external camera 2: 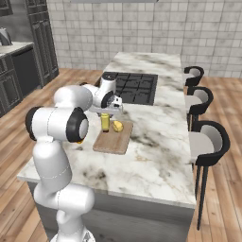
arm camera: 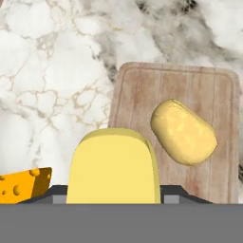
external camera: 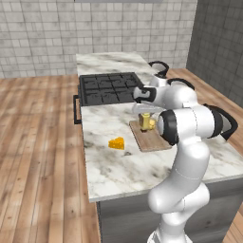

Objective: Retrieve the reheated potato from the microwave, then place the potato, cheese, and condiment on the cutting board.

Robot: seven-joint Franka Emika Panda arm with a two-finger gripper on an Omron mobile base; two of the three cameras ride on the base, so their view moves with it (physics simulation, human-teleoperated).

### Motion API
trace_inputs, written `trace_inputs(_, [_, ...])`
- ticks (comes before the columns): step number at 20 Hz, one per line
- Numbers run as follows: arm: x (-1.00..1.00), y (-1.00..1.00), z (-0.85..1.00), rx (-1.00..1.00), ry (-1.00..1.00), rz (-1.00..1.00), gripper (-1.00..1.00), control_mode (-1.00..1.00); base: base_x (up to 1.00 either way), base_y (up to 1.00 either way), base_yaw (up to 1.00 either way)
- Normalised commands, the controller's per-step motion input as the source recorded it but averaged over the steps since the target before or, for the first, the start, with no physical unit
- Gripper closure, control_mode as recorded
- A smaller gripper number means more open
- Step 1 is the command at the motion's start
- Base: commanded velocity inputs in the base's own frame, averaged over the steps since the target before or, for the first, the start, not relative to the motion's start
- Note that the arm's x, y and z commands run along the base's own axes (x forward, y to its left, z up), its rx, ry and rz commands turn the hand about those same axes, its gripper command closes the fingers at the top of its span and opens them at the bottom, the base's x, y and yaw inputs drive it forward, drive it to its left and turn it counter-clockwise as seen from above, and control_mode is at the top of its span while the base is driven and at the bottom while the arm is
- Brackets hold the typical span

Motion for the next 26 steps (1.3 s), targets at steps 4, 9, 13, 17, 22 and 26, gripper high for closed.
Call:
trace_inputs(4, [0.00,-0.09,-0.12,0.02,0.00,0.15,1.00,-1.00,0.00,0.00,0.00])
trace_inputs(9, [0.00,0.02,-0.18,0.06,0.00,0.15,1.00,-1.00,0.00,0.00,0.00])
trace_inputs(13, [0.00,-0.01,-0.17,0.01,0.00,0.14,1.00,-1.00,0.00,0.00,0.00])
trace_inputs(17, [0.01,-0.02,-0.11,0.00,0.00,0.14,1.00,-1.00,0.00,0.00,0.00])
trace_inputs(22, [0.07,0.00,-0.01,0.00,-0.01,0.10,1.00,-1.00,0.00,0.00,0.00])
trace_inputs(26, [0.10,0.00,0.00,0.00,-0.03,0.07,1.00,-1.00,0.00,0.00,0.00])
